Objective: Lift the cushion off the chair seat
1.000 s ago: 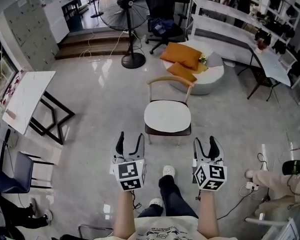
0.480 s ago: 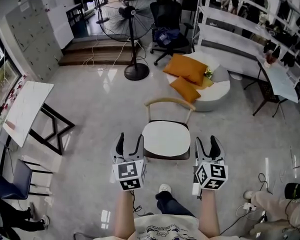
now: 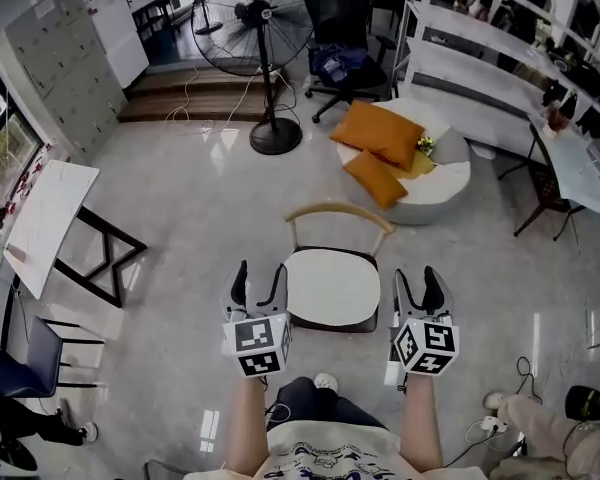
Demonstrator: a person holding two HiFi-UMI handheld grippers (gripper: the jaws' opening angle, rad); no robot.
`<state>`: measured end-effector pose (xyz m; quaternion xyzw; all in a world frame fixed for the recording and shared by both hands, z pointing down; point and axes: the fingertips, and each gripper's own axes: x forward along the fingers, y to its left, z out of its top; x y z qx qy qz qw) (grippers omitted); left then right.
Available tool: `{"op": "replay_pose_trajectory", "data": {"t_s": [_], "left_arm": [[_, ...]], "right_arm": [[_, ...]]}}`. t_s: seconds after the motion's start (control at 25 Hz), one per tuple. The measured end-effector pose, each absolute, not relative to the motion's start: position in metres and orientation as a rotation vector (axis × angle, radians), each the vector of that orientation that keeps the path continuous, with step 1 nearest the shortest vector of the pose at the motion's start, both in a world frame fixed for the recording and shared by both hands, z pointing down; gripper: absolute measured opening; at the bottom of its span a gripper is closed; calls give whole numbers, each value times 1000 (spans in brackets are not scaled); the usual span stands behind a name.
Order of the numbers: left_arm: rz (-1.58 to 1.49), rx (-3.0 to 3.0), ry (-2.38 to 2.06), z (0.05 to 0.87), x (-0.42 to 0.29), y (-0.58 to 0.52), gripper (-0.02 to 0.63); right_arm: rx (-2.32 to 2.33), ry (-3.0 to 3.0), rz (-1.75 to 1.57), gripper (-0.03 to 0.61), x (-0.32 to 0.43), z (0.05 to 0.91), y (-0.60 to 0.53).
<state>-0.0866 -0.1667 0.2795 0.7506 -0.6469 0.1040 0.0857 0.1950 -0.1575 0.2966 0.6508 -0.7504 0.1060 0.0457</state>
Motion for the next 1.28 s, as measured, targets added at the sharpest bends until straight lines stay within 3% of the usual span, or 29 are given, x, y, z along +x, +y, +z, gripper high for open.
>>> {"op": "replay_pose_trajectory", "data": {"t_s": [0.48, 1.28], "left_arm": [[467, 2146, -1769, 373, -82, -283, 273], [783, 1927, -1473, 623, -97, -419, 273]], "right_arm": [[1940, -2165, 491, 278, 203, 384, -268], [1773, -1857, 787, 278, 201, 621, -389]]}}
